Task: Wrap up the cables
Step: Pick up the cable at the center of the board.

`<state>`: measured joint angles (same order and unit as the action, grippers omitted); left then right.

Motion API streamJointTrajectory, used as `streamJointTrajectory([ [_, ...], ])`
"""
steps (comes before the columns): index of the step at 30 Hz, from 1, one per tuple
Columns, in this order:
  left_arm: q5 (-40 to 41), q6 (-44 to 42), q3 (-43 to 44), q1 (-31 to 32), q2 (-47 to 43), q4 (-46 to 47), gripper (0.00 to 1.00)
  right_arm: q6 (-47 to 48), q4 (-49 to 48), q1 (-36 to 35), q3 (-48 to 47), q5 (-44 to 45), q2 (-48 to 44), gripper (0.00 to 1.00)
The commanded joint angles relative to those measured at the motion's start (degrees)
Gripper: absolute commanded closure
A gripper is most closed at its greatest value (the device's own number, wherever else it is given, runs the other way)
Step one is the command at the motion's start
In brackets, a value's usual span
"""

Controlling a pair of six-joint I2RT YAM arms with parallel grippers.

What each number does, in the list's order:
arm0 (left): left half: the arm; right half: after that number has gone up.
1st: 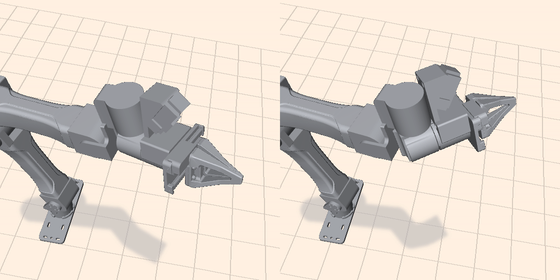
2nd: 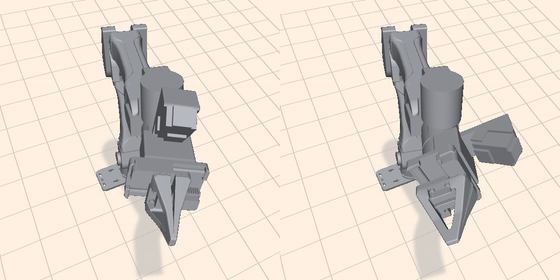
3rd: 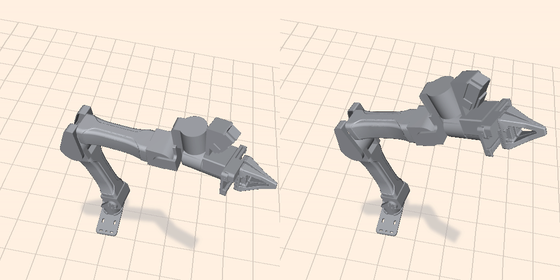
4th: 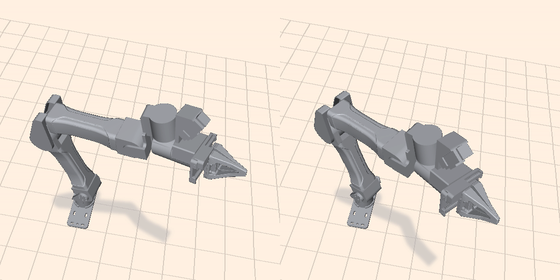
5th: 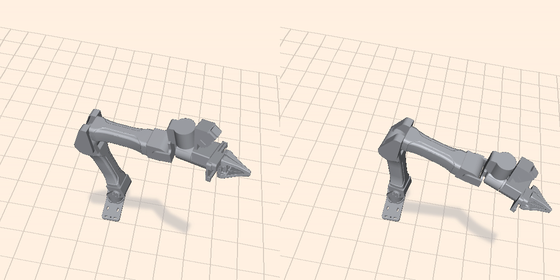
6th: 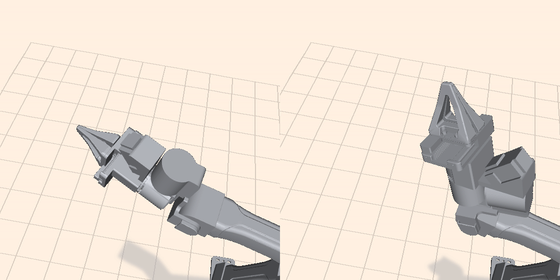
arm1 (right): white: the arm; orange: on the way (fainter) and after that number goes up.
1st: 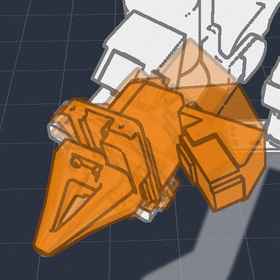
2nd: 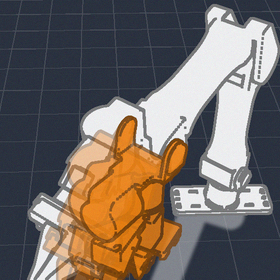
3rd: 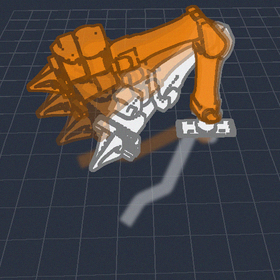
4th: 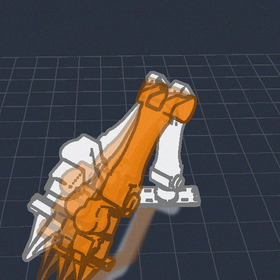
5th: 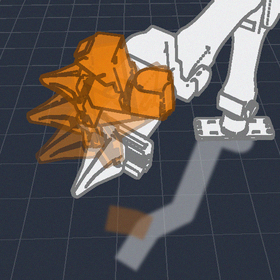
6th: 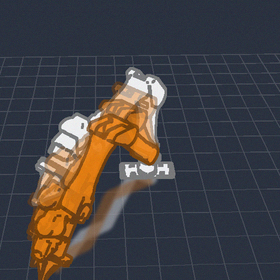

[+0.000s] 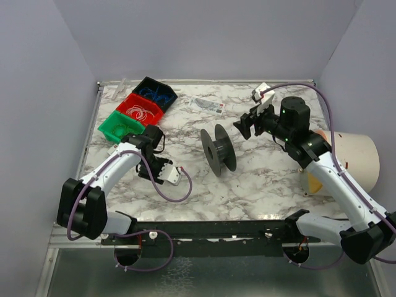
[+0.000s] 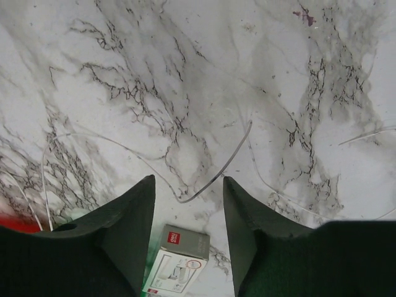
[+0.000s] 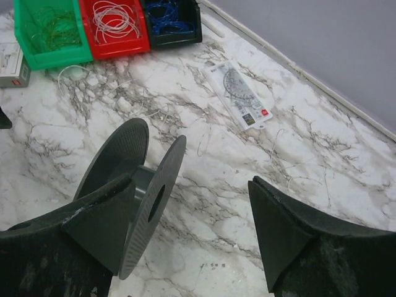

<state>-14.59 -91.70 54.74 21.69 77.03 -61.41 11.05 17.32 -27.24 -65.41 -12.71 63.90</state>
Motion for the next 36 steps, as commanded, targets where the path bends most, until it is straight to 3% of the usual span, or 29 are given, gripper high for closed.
streamJointTrajectory([
  [1,-2.63,-2.36,-1.00,1.10,1.41,-0.59,0.56,1.72,4.10,0.35,-1.76,-0.74,-0.87,0.21],
  [3,-2.32,-2.34,-1.27,1.44,1.95,-0.41,0.60,2.22,4.67,0.28,-2.05,-1.07,-1.17,0.21],
  [6,-2.18,-2.16,-0.95,1.60,2.32,-0.21,0.77,3.78,6.06,0.28,-2.82,-1.88,-1.68,0.21],
  [7,-2.52,-1.79,-0.42,1.60,2.49,-0.04,0.95,4.49,6.43,0.29,-3.26,-2.34,-1.89,0.21],
  [8,-3.08,-0.64,0.42,1.55,2.50,0.57,1.00,5.75,7.30,0.34,-3.69,-3.22,-2.04,0.21],
  [13,-6.49,2.53,8.92,1.51,3.08,1.22,1.00,17.32,14.41,0.35,-7.58,-11.57,-2.03,0.21],
  [15,-7.62,3.44,14.58,1.44,4.33,0.26,1.00,26.23,20.39,0.35,-9.82,-18.00,-1.90,0.07],
  [17,-8.69,4.05,20.70,1.22,5.71,-0.66,1.00,36.46,25.75,0.22,-10.74,-23.87,-2.49,0.00],
  [23,-12.40,6.65,36.70,0.00,9.44,-1.46,1.00,52.67,33.07,0.04,-12.55,-30.56,-1.29,0.00],
  [25,-13.33,8.33,39.92,-0.40,9.86,-0.35,1.00,48.94,28.73,-0.25,-11.59,-30.49,-0.61,0.00],
  [31,-16.30,10.22,47.42,-1.08,10.75,0.15,1.00,22.60,6.02,-0.27,-8.78,-30.09,4.38,0.00],
  [36,-20.81,11.96,52.83,-1.21,11.02,0.15,1.00,6.87,-3.32,-0.36,-11.98,-29.52,12.01,0.00],
])
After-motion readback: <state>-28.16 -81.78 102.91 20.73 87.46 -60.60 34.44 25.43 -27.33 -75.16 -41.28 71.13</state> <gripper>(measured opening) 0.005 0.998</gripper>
